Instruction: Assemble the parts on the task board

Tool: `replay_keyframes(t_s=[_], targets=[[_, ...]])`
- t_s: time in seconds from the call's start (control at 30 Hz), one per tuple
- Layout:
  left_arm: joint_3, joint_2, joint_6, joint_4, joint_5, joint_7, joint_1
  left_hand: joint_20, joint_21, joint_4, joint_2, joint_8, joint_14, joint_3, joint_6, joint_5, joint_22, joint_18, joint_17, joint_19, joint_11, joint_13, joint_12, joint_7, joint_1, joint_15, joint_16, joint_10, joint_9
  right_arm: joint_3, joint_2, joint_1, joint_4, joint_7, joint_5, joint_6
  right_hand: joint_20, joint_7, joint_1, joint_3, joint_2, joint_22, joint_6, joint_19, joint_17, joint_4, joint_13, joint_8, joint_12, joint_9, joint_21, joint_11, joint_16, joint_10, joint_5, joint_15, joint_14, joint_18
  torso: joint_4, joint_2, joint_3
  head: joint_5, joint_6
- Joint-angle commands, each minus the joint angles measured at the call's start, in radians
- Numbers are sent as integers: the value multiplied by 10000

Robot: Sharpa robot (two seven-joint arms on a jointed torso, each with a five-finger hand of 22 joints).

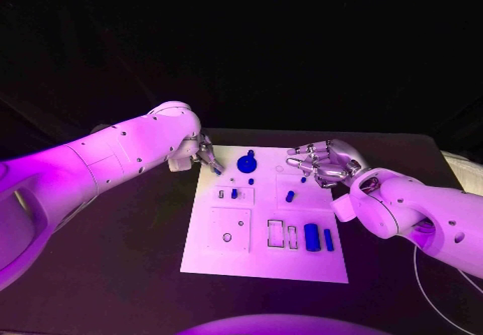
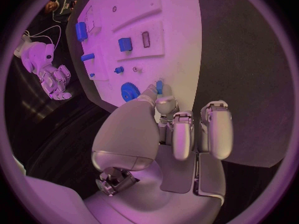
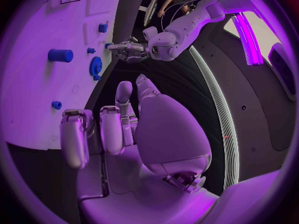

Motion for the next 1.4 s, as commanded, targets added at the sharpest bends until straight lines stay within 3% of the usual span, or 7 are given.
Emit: replay_keyframes(t_s=[0.03, 0.13, 0.27, 0.5, 0.83, 1.07, 1.4], targets=[[-10, 8, 27, 8, 138, 69, -18, 29, -53, -1066, -623, 99, 1052, 2184, -87, 152, 1338, 139, 2631, 433, 32, -74, -74, 48, -294, 48, 31, -2, 123, 0, 3, -8, 24, 84, -44, 168, -60, -4, -81, -46, 11, 857, -35, 34, 9, 4, 15, -14, 10, -1, -60, -20, -53, 12, -11, -93, 435, 130, -6, -1, 0, 11, -14], [-10, 2, 17, 5, 213, 103, -18, 47, -76, -1239, -1050, 182, 1052, 3301, -127, 261, 1336, 145, 2631, 428, 65, -135, -92, 102, -758, 84, 31, 19, 236, 0, 2, -8, 24, 82, -44, 173, -60, -4, -81, -46, 11, 857, -35, 34, 9, 4, 15, -14, 10, -1, -60, -20, -53, 12, -11, -93, 435, 130, -5, -3, 1, 11, -22], [-10, -41, -112, 38, 362, 228, -17, 64, -88, -1469, -1284, 261, 1052, 3993, -148, 412, 1340, 144, 2631, 428, 68, -154, -78, 106, -1078, 106, 31, 48, 336, 0, 0, -8, 26, 73, -44, 190, -60, -4, -81, -46, 11, 857, -35, 34, 9, 4, 15, -14, 10, -1, -60, -20, -53, 12, -11, -93, 435, 130, 4, -7, 2, 23, -13], [-1, -470, -775, 592, 968, 623, -15, 56, -33, -1842, -1611, 434, 1052, 4677, -33, 1419, 1413, 127, 2631, 460, 49, -40, 58, 86, -1532, 89, 31, 204, 497, 0, -15, -8, 20, 57, -44, 213, -60, -4, -81, -46, 11, 857, -35, 34, 9, 4, 15, -14, 10, -1, -60, -20, -53, 12, -11, -93, 435, 130, 26, -23, 5, 18, -7], [-11, -1640, -1542, 2420, 1209, 985, -19, 25, 54, -2125, -1791, 463, 1052, 4963, 124, 1943, 1509, 103, 2631, 504, 7, 98, 187, 45, -1837, 61, 31, 370, 526, -1, -34, -11, 1, 46, -45, 245, -60, -4, -81, -46, 11, 857, -35, 34, 9, 4, 15, -14, 10, -1, -60, -20, -53, 12, -11, -93, 435, 130, 87, -68, 10, -29, -43], [-133, -2229, -2002, 3476, 666, 1211, -188, 3, 127, -2252, -1868, 446, 1052, 5057, 248, 2238, 1584, 83, 2631, 539, -16, 199, 272, 20, -1990, 46, 31, 484, 494, -1, -52, -15, 6, 42, -45, 254, -60, -4, -81, -46, 11, 857, -35, 34, 9, 4, 15, -14, 10, -1, -60, -20, -53, 12, -11, -93, 435, 130, 90, -73, 19, 24, -45], [-224, -2516, -2147, 4093, 33, 1235, -505, -6, 127, -2286, -1885, 440, 1052, 5085, 299, 2365, 1588, 83, 2631, 541, -25, 242, 307, 11, -2060, 38, 31, 534, 479, -2, -55, -25, -1, 51, -40, 271, -60, -4, -81, -46, 11, 857, -35, 34, 9, 4, 15, -14, 10, -1, -60, -20, -53, 12, -11, -93, 435, 130, 75, -65, 6, 23, -64]])
